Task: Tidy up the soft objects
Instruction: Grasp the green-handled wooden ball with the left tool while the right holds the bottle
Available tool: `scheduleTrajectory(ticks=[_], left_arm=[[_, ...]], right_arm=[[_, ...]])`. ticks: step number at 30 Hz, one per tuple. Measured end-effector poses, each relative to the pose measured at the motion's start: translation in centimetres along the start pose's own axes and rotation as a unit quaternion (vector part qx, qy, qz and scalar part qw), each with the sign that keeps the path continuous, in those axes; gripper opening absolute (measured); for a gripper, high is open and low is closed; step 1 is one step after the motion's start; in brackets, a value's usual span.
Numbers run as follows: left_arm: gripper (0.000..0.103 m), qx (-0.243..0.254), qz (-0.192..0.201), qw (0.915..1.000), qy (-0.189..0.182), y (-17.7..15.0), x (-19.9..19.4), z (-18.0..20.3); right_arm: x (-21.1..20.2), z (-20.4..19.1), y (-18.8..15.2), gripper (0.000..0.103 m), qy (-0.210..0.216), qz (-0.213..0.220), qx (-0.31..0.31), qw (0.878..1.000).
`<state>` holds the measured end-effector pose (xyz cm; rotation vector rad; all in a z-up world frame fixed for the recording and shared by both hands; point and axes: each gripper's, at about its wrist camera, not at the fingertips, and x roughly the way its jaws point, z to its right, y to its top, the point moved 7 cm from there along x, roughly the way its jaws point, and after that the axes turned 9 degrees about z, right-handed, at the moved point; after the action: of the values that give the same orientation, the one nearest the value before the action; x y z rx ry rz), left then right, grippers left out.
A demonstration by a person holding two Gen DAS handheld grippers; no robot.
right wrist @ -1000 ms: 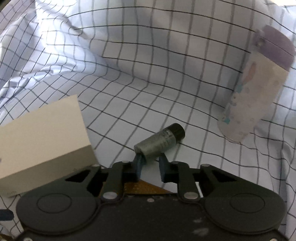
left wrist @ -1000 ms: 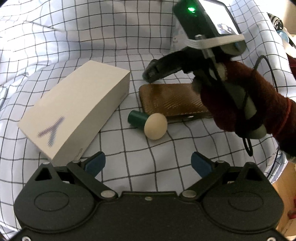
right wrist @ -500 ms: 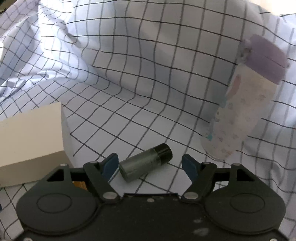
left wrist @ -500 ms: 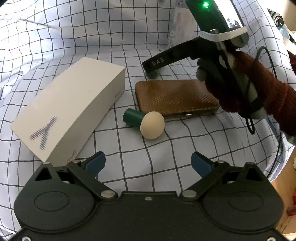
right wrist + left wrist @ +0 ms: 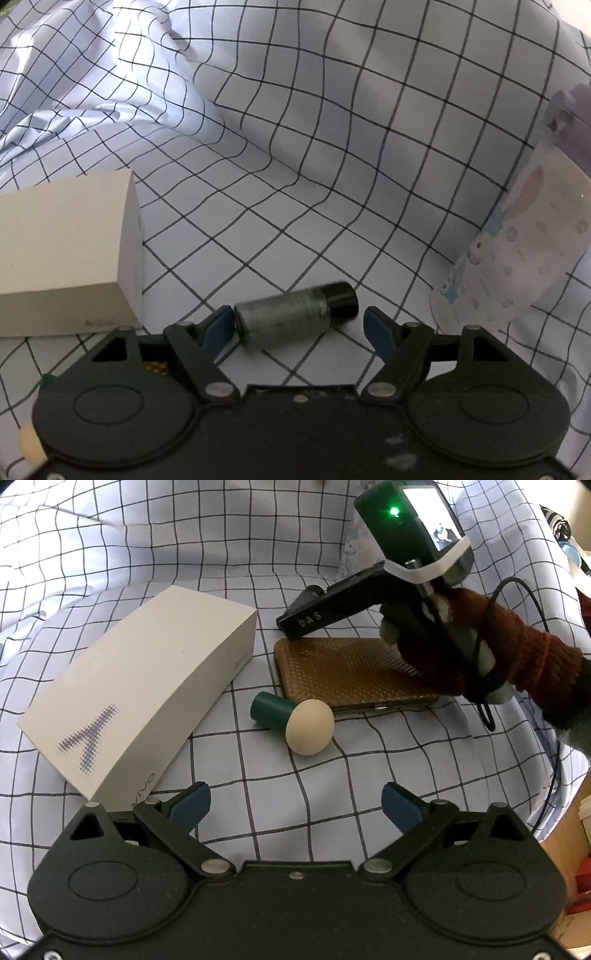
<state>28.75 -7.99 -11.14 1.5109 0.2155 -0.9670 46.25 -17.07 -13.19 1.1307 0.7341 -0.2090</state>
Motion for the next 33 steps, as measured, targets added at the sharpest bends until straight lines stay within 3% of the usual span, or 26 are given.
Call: scheduleTrajectory(ticks=[8, 13, 18, 26, 33], left_arm=[[0.096, -0.001, 0.000, 1.0000, -0.003, 0.1, 0.1, 0.0], [0.096, 0.004, 0.001, 1.0000, -0.001, 0.4, 0.1, 0.0], [0.096, 0.016, 0.005, 0.9999, -0.003, 0.9, 0.2, 0.0], [0.090, 0.042, 0.002, 0.9991, 0.000, 1.8, 1.8, 0.0], [0.080, 0.048, -0.010, 0.9988, 0.008, 1.5, 2.9, 0.4]], right_arm=[[0.0, 0.4, 0.1, 0.072, 0.008, -0.005, 0.023, 1.000], [-1.3, 0.8, -0.2, 0.072, -0.025, 0.009, 0.044, 0.999], [-7.1, 1.4, 0.3, 0.072, -0.077, 0.052, 0.095, 0.991], [-15.6, 1.9, -1.7, 0.072, -0.120, 0.105, 0.153, 0.975], [-19.2, 1.3, -4.2, 0.072, -0.121, 0.119, 0.194, 0.966]])
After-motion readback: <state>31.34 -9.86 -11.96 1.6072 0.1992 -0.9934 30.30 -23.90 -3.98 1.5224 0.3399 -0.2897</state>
